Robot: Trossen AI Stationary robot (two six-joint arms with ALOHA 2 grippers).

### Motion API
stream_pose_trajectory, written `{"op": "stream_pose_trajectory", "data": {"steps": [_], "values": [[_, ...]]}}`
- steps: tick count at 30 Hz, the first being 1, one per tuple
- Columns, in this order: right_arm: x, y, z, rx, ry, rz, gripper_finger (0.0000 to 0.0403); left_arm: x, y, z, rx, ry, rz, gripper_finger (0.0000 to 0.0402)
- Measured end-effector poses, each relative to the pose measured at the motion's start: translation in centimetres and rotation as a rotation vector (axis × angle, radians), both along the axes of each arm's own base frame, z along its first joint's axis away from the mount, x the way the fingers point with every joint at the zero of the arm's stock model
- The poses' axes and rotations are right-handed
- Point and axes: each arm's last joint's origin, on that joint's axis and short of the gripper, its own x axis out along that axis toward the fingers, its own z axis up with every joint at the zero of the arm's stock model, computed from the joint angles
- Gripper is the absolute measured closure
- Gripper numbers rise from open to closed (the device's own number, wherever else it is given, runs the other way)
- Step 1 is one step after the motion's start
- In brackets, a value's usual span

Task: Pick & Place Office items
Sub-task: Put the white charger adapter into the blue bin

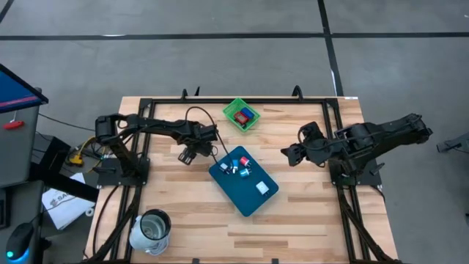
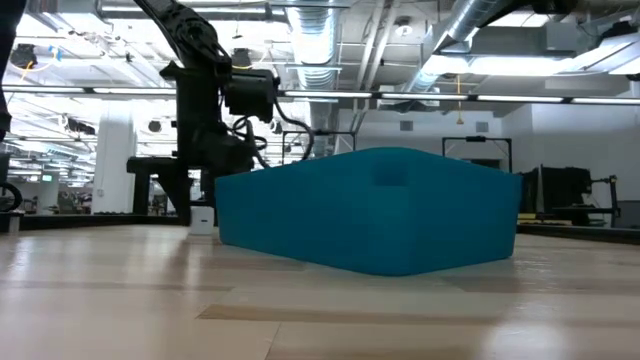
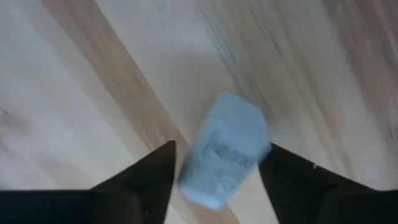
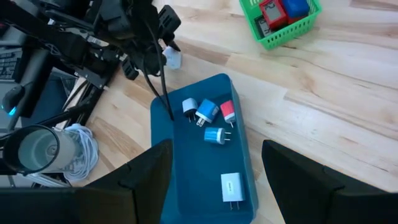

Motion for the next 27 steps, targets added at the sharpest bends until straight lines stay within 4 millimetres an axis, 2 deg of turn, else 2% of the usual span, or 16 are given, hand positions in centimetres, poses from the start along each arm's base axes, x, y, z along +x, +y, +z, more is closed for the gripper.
{"op": "stream_pose_trajectory", "data": {"steps": [5, 11, 14, 18, 22, 25, 27], "values": [[0.0, 0.0, 0.0, -0.003, 0.004, 0.002, 0.0163, 0.2, 0.0, -0.2, -0.036, -0.04, 0.111, 0.0285], [0.1, 0.0, -0.1, -0.007, 0.007, 0.005, 0.0163, 0.3, -0.2, 0.6, -0.113, -0.132, 0.29, 0.0291], [0.1, 0.0, -0.1, -0.007, 0.006, 0.005, 0.0163, 0.6, -0.5, 2.9, -0.176, -0.267, 0.376, 0.0291], [0.1, 0.0, 0.0, -0.01, 0.002, 0.006, 0.0163, 0.8, -1.6, 7.5, -0.264, -0.493, 0.445, 0.0291], [0.1, 0.0, 0.0, -0.03, -0.002, -0.001, 0.0163, 0.9, -3.4, 12.5, -0.518, -0.773, 0.494, 0.0291], [0.1, -0.1, 0.0, -0.046, -0.006, -0.011, 0.0163, 1.6, -5.4, 13.7, -0.689, -0.855, 0.529, 0.0291], [0.1, -0.1, 0.0, -0.053, -0.007, -0.013, 0.0163, 2.5, -7.0, 13.5, -0.763, -0.863, 0.546, 0.0291]]}}
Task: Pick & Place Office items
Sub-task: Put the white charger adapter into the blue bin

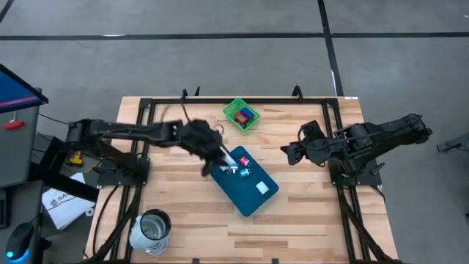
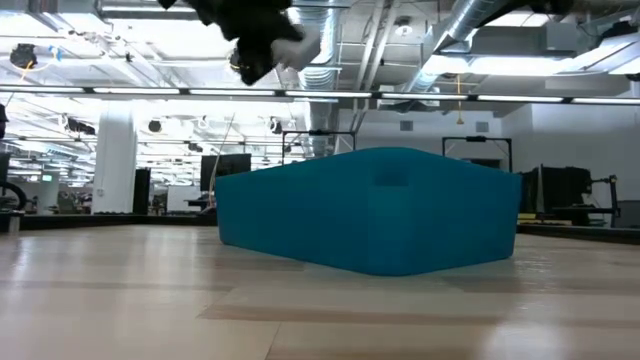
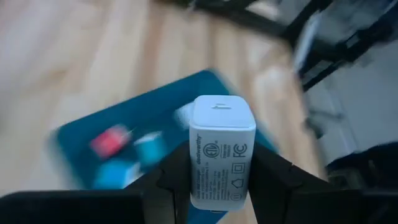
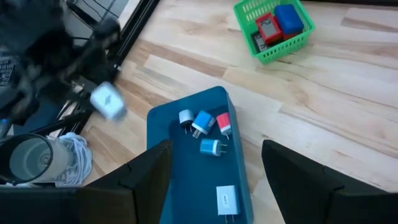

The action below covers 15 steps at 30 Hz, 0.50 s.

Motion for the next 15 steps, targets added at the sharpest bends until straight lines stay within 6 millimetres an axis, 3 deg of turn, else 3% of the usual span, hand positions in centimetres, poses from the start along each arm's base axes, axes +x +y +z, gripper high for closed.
{"op": "stream_pose_trajectory", "data": {"steps": [7, 15], "values": [[0.0, 0.0, 0.0, -0.016, -0.002, -0.009, 0.0163, 4.6, -4.5, -3.3, -0.035, 0.071, 0.022, 0.0291], [-0.1, -0.1, 0.2, -0.023, -0.018, -0.019, 0.0163, 9.6, -6.8, -5.2, -0.01, 0.123, 0.01, 0.0291]]}}
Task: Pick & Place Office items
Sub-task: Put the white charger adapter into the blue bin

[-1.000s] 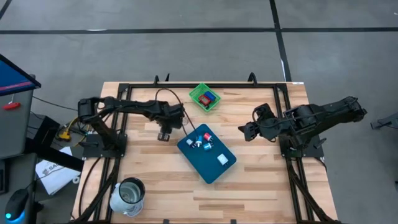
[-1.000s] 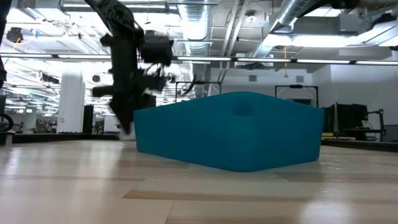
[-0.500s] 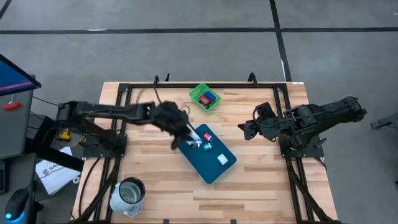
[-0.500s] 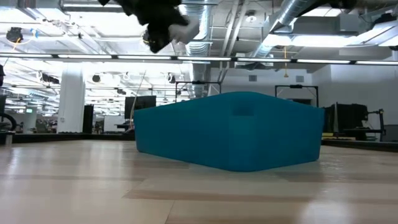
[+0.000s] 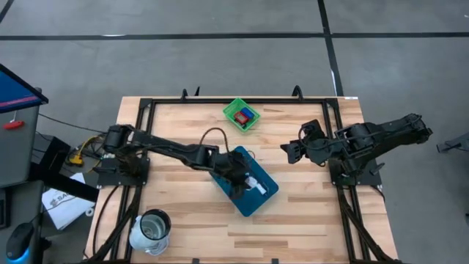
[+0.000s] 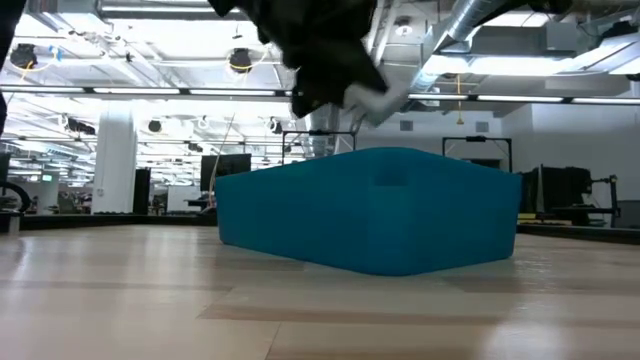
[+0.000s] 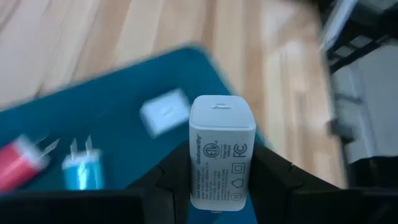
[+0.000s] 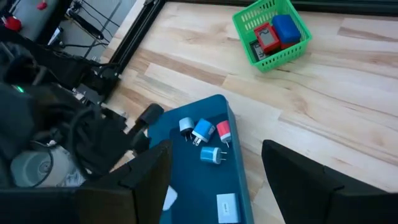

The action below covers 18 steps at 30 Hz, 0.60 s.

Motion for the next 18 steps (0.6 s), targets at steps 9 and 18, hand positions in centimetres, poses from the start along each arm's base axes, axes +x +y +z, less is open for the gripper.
{"op": "stream_pose_trajectory", "data": {"steps": [9, 18], "values": [[0.1, 0.1, 0.1, -0.012, -0.02, -0.01, 0.0163, 1.1, -2.2, -3.6, -0.069, 0.106, 0.055, 0.0291], [0.0, 0.3, 0.1, -0.033, -0.023, -0.008, 0.0163, 1.9, -2.6, -6.1, -0.094, 0.141, 0.085, 0.0291]]}}
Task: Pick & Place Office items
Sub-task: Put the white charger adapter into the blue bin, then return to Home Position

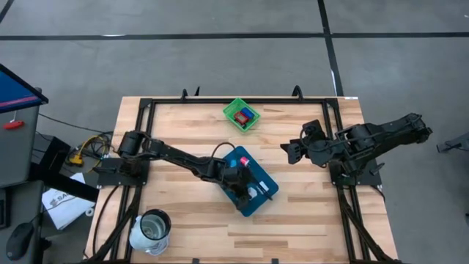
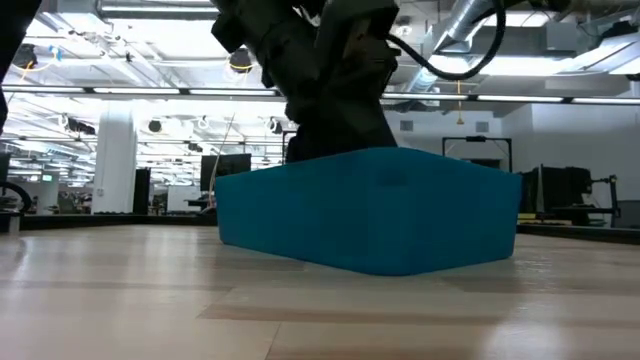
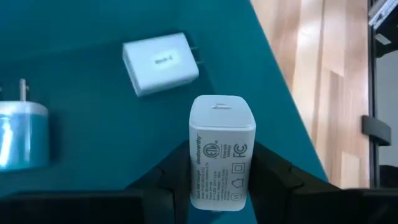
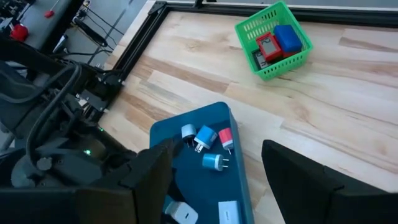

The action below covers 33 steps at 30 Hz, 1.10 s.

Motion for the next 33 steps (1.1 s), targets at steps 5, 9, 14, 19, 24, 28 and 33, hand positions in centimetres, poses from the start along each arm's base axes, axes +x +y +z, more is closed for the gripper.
{"op": "stream_pose_trajectory", "data": {"steps": [5, 9, 14, 19, 24, 28, 33], "values": [[-0.1, 0.3, 0.0, -0.014, 0.007, 0.028, 0.0163, 0.4, 0.0, 0.5, 0.021, -0.064, -0.006, 0.028], [-0.2, 0.7, 0.0, -0.017, 0.011, 0.043, 0.0163, 0.5, 0.2, 0.8, 0.045, -0.092, 0.024, 0.0176], [-0.4, 1.1, 0.0, -0.027, 0.005, 0.051, 0.0163, 0.6, 0.7, 0.8, 0.043, -0.087, 0.039, 0.0102], [-0.5, 1.3, 0.0, -0.039, 0.009, 0.067, 0.0163, 0.2, 0.9, 3.6, 0.082, -0.191, -0.009, 0.0106], [-0.8, 1.8, 0.0, -0.077, 0.005, 0.075, 0.0163, -2.8, 2.0, 9.9, 0.213, -0.393, -0.061, 0.013], [-1.3, 2.0, -0.2, -0.068, 0.017, 0.056, 0.0163, -8.6, 3.9, 11.6, 0.295, -0.448, -0.066, 0.0151], [-1.6, 2.7, -0.2, -0.053, -0.006, 0.058, 0.0163, -16.6, 5.9, 9.4, 0.247, -0.524, 0.05, 0.0171]]}}
